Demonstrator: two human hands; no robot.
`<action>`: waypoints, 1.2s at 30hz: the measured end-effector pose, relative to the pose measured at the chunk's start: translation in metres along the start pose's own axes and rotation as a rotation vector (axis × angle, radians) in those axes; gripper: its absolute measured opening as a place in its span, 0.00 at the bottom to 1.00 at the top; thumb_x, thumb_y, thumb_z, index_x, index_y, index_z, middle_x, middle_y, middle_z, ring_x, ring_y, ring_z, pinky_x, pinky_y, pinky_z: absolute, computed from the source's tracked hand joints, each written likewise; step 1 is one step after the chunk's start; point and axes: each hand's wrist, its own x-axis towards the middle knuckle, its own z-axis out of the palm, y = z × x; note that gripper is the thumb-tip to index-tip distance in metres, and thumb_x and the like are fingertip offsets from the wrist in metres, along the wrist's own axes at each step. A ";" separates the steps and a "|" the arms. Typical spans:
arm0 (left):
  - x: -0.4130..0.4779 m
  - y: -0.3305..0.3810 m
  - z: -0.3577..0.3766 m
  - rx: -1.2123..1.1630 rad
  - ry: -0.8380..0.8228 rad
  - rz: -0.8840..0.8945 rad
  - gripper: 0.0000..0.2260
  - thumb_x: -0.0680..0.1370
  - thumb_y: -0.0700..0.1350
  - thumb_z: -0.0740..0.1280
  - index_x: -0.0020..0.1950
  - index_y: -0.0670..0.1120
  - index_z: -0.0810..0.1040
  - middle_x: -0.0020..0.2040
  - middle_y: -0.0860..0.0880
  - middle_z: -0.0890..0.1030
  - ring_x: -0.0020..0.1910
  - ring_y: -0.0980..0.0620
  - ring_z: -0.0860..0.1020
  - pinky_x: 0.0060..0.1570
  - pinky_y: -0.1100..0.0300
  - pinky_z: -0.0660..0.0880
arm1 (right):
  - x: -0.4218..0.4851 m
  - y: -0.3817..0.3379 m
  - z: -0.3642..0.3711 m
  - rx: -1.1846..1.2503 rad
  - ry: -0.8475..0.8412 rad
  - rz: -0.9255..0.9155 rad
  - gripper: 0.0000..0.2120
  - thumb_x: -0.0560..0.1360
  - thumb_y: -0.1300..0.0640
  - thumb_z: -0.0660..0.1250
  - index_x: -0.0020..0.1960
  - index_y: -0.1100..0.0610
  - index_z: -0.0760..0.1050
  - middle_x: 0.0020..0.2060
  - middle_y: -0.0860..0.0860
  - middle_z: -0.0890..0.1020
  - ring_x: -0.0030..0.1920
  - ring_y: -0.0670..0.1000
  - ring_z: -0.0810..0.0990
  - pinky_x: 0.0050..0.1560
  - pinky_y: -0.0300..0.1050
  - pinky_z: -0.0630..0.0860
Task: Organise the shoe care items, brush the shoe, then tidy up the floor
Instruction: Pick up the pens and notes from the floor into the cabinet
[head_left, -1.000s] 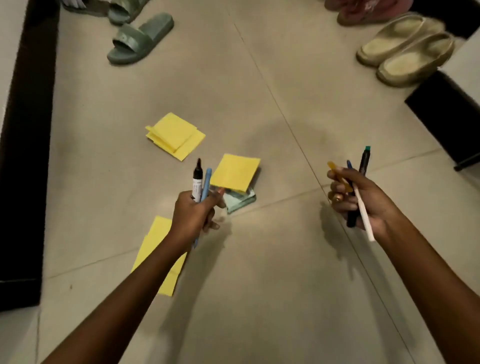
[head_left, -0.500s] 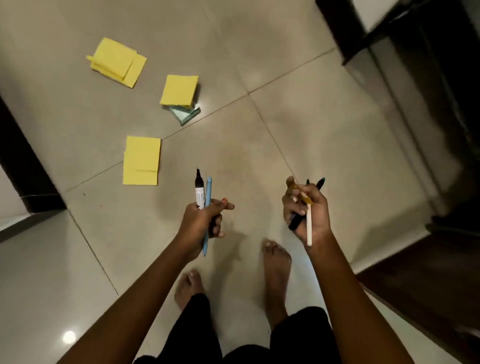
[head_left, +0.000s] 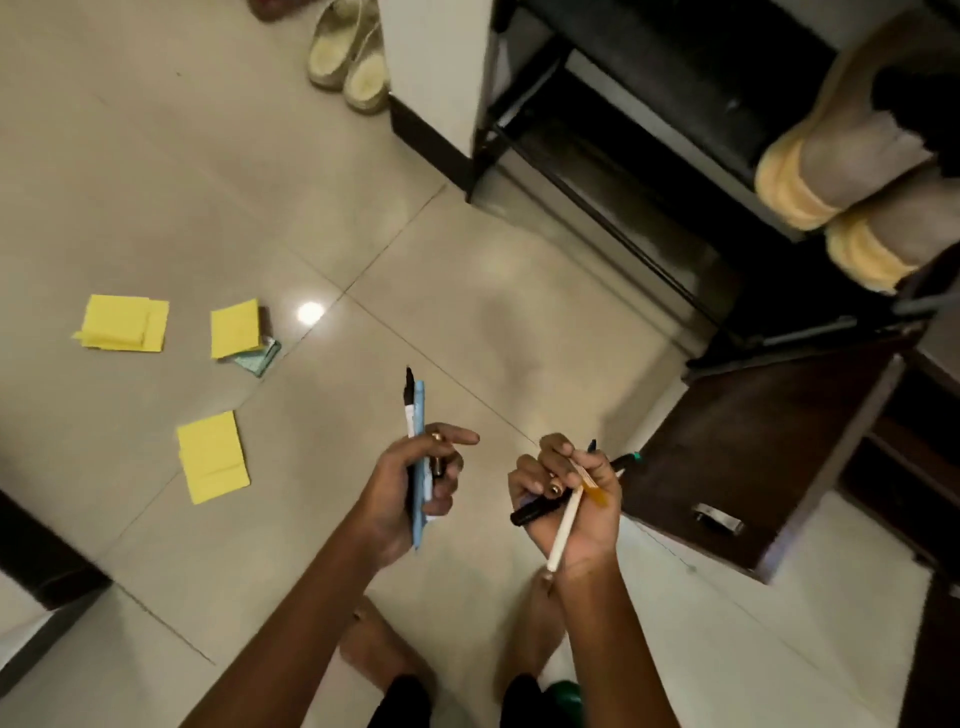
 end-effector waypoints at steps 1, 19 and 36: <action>0.002 0.000 0.010 0.001 -0.002 -0.007 0.10 0.66 0.38 0.62 0.44 0.38 0.80 0.27 0.46 0.67 0.20 0.55 0.61 0.20 0.69 0.56 | -0.006 -0.009 0.004 0.011 0.007 -0.017 0.04 0.64 0.60 0.66 0.36 0.58 0.71 0.21 0.47 0.71 0.25 0.47 0.67 0.31 0.39 0.67; 0.001 -0.095 0.211 0.120 -0.261 -0.217 0.10 0.61 0.40 0.68 0.38 0.37 0.75 0.25 0.46 0.65 0.19 0.55 0.62 0.17 0.70 0.59 | -0.194 -0.210 0.023 -0.478 0.287 -0.200 0.06 0.71 0.65 0.63 0.47 0.60 0.76 0.32 0.55 0.76 0.24 0.47 0.70 0.24 0.38 0.71; -0.026 -0.160 0.283 0.967 -0.145 -0.305 0.08 0.78 0.45 0.64 0.41 0.43 0.73 0.21 0.54 0.63 0.17 0.58 0.59 0.20 0.68 0.55 | -0.251 -0.297 -0.091 -0.076 0.815 -0.388 0.17 0.76 0.50 0.65 0.33 0.54 0.66 0.19 0.49 0.66 0.17 0.46 0.66 0.21 0.35 0.69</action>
